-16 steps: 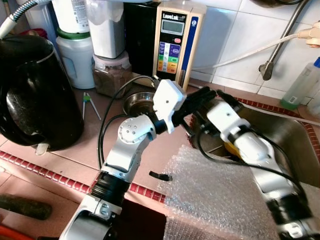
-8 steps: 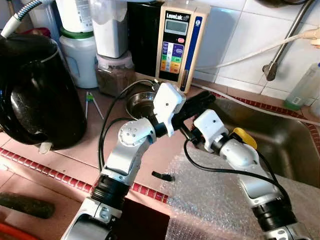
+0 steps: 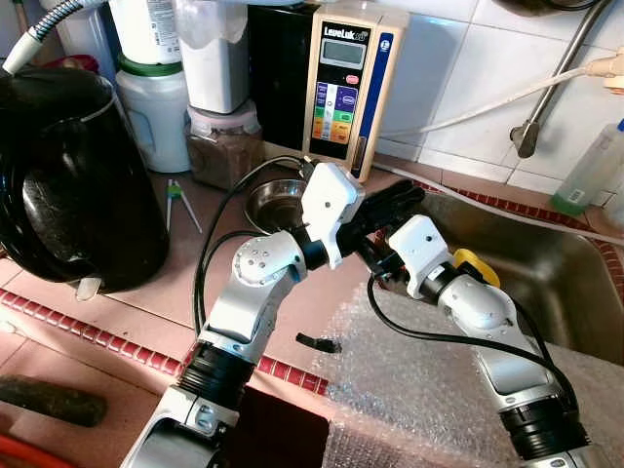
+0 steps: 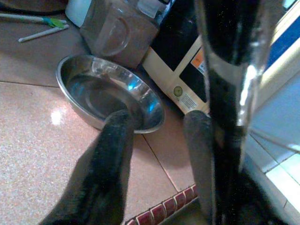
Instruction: Kitchen organization
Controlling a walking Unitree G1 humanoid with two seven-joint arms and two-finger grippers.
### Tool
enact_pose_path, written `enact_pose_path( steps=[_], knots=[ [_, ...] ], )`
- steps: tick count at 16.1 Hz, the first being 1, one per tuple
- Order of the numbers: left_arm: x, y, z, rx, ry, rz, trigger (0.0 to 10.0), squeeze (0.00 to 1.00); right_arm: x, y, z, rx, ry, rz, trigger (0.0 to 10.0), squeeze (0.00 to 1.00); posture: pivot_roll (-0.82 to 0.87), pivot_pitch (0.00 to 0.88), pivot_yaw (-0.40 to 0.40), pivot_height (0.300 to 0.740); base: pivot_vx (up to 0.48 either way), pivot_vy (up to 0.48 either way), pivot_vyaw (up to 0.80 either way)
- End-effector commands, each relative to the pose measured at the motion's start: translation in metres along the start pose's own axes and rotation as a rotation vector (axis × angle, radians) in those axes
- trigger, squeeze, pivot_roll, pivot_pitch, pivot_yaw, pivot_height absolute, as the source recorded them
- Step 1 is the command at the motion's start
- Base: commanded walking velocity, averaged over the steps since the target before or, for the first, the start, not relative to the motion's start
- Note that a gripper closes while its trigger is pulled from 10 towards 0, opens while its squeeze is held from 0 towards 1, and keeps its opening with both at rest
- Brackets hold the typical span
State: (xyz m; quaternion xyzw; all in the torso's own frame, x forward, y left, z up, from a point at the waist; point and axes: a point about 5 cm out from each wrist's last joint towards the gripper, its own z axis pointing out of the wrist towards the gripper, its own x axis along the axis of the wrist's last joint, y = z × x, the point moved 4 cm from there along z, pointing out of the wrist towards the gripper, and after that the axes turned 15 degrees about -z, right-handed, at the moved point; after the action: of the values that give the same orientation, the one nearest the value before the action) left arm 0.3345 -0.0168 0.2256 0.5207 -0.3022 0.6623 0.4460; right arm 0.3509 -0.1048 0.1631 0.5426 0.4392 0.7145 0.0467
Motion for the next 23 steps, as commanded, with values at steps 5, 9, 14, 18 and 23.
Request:
enact_pose_path(
  steps=[5,9,14,18,23],
  knots=[
    [0.002,0.005,0.004,-0.018,-0.002,0.033,0.0,0.0,0.004,0.003,-0.003,-0.011,0.006,-0.032,0.0,0.0,0.04,0.0,-0.048,0.74,0.0,0.0,0.0],
    [-0.002,0.002,0.001,0.014,-0.007,0.033,0.9,0.0,0.01,0.009,-0.004,-0.055,0.021,-0.088,0.0,0.0,0.05,0.0,-0.046,0.74,0.0,0.0,0.0],
    [-0.009,-0.002,-0.007,0.049,-0.039,0.027,10.0,0.0,0.006,0.014,-0.005,-0.074,0.008,-0.092,0.0,0.0,0.06,0.0,-0.053,0.74,0.0,0.0,0.0],
    [-0.015,-0.005,-0.017,0.072,-0.044,0.003,10.0,1.0,-0.001,0.019,-0.008,-0.093,-0.02,-0.099,0.0,0.0,0.06,0.0,-0.053,0.74,0.0,0.0,0.0],
    [-0.018,-0.014,-0.029,0.121,-0.029,-0.09,10.0,1.0,-0.017,0.04,-0.013,-0.103,-0.069,-0.145,0.0,0.0,0.06,0.0,-0.061,0.74,0.0,0.0,0.0]
  ],
)
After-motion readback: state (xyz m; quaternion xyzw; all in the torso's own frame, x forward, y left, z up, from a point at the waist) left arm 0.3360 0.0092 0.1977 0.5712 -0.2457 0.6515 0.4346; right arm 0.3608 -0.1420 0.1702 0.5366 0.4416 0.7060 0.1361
